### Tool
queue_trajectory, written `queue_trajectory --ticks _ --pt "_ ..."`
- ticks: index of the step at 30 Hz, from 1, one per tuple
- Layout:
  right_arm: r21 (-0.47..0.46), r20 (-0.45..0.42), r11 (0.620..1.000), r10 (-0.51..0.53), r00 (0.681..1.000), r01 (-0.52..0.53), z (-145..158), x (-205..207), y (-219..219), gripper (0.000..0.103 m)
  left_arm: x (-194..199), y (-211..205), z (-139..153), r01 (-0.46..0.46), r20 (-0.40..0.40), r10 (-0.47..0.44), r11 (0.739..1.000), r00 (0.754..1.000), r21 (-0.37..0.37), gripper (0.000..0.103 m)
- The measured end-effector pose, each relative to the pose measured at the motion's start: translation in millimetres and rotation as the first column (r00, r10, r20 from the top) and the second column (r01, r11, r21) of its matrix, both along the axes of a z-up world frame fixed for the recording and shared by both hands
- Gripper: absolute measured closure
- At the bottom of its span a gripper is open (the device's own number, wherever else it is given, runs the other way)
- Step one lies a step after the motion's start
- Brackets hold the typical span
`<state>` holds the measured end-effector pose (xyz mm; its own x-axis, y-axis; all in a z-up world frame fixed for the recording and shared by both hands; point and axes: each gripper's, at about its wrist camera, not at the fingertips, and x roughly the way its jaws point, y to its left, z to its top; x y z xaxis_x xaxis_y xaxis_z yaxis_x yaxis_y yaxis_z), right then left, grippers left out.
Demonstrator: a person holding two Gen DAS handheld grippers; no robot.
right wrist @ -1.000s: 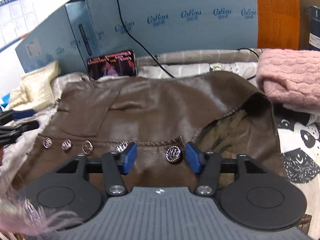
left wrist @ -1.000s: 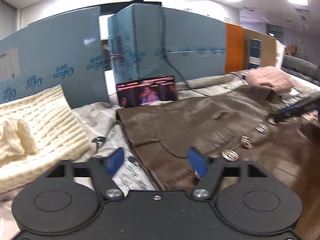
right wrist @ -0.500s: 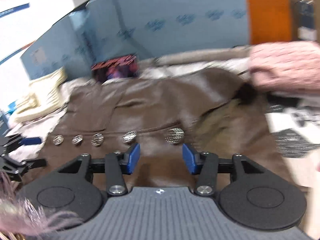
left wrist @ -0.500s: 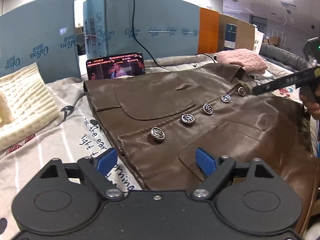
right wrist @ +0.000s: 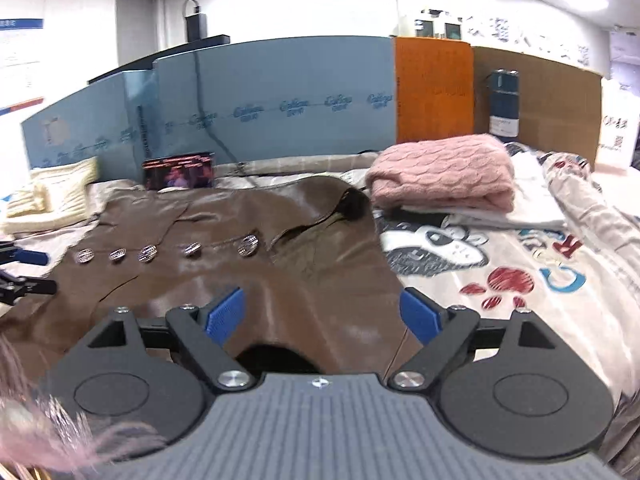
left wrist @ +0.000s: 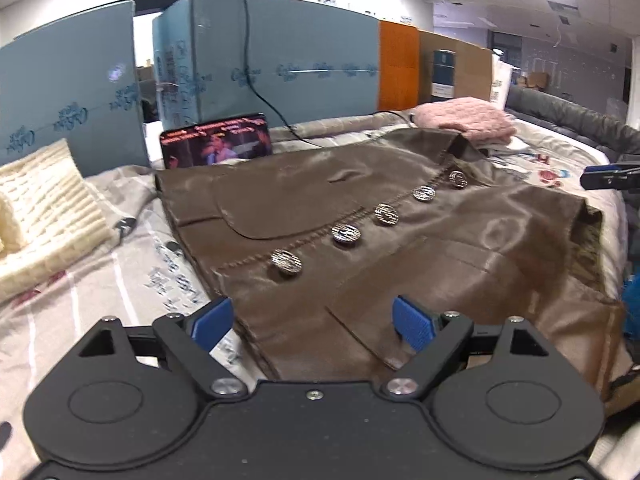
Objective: Fold clothes
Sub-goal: 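Smooth the jacket front flat with both grippers open, buttons facing up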
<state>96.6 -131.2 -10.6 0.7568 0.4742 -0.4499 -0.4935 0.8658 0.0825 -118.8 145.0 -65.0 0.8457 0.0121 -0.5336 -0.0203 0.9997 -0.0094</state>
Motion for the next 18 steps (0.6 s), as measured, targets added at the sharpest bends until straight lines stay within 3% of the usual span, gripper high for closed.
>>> queue_trajectory --ticks 8,12,18 --pt "-0.139 -0.073 0.988 0.054 0.996 -0.064 -17.4 -4.6 11.8 0.019 -9.5 -12.7 -6.5 0.035 -0.026 -0.035 0.999 0.999 -0.013 0.013" --pt "-0.217 -0.051 0.976 -0.037 0.998 0.025 -26.9 1.9 17.5 0.019 -12.7 -18.9 -10.3 0.031 -0.037 -0.030 0.999 0.999 0.013 0.013" --pt "-0.197 -0.035 0.965 -0.184 0.982 0.173 -33.9 22.2 -6.0 0.018 -14.1 -23.2 -13.7 0.048 -0.040 -0.046 0.997 0.998 0.055 0.013"
